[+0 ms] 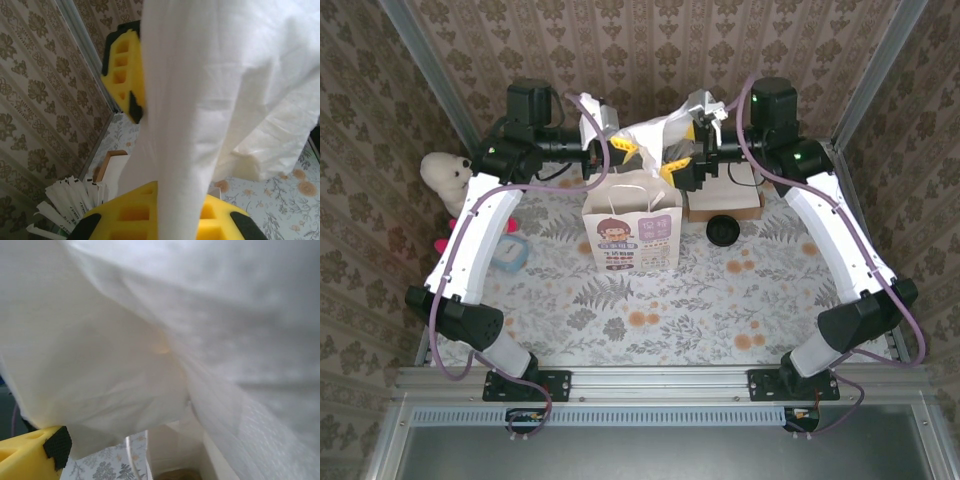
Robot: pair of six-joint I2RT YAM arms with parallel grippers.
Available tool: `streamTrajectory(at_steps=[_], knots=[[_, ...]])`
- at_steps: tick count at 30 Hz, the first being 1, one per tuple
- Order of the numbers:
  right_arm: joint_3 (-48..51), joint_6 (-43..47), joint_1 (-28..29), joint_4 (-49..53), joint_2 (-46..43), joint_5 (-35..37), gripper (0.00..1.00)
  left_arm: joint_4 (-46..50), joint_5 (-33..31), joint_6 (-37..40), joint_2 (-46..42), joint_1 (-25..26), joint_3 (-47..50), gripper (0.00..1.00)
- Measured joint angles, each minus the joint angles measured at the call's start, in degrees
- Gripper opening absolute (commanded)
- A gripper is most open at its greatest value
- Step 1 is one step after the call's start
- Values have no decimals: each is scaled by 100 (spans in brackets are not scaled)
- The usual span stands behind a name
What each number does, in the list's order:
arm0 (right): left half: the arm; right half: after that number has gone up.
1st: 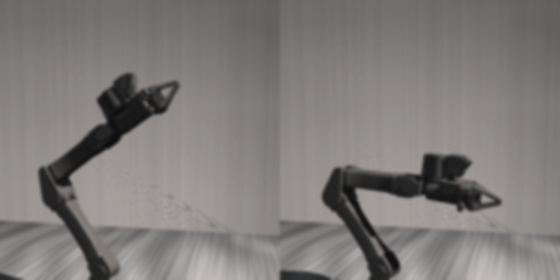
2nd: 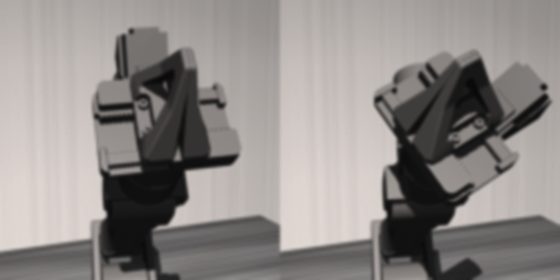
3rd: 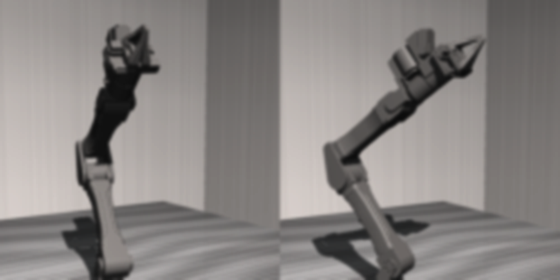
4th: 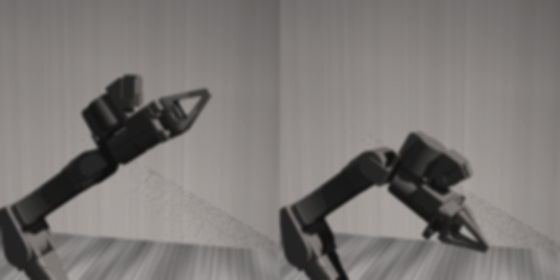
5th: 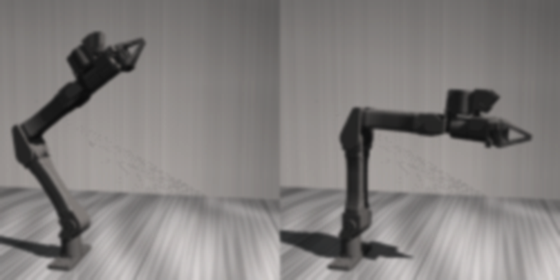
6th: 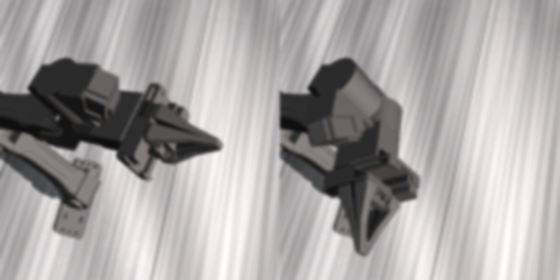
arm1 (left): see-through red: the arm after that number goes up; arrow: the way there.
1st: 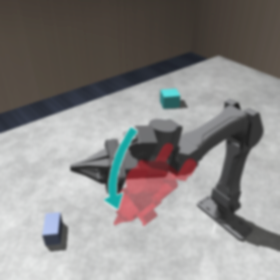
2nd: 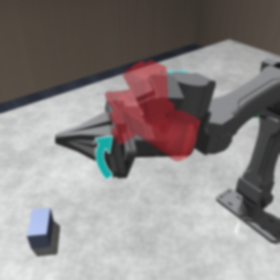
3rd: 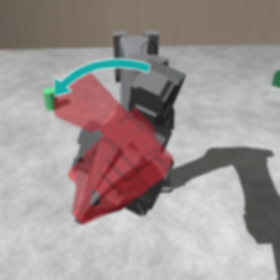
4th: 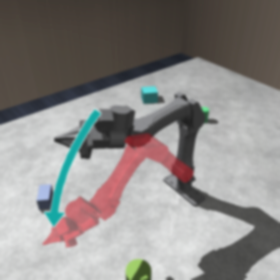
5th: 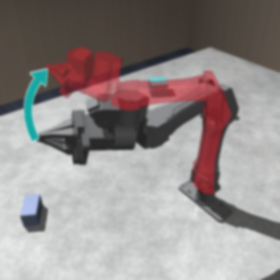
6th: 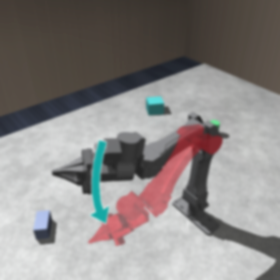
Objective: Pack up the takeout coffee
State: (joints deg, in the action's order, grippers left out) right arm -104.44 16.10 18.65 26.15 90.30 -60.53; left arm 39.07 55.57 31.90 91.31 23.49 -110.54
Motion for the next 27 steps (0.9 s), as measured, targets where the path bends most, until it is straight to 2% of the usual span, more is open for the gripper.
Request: streamTrajectory(at_steps=[7, 9, 11, 15, 19, 22, 27], knots=[[2, 295, 114, 111, -79, -142, 97, 28, -129, -199, 0, -98, -13, 5], [9, 332, 166, 111, -144, -107, 89, 55, -136, -251, 4, -98, -50, 5], [15, 315, 245, 85, -221, 52, 70, 87, -125, -284, 13, -98, -125, 6], [17, 166, 428, -155, -260, 424, 45, 103, -103, -323, 13, -96, -173, 6], [-22, 129, 538, -216, -229, 710, 0, 149, -81, -382, 13, -96, -173, 8], [-87, 92, 540, -195, -212, 955, 0, 87, -111, -459, -4, -98, -98, 26], [-149, 76, 516, 85, -212, 1167, 0, -372, -332, -846, -459, -118, 935, 68]])
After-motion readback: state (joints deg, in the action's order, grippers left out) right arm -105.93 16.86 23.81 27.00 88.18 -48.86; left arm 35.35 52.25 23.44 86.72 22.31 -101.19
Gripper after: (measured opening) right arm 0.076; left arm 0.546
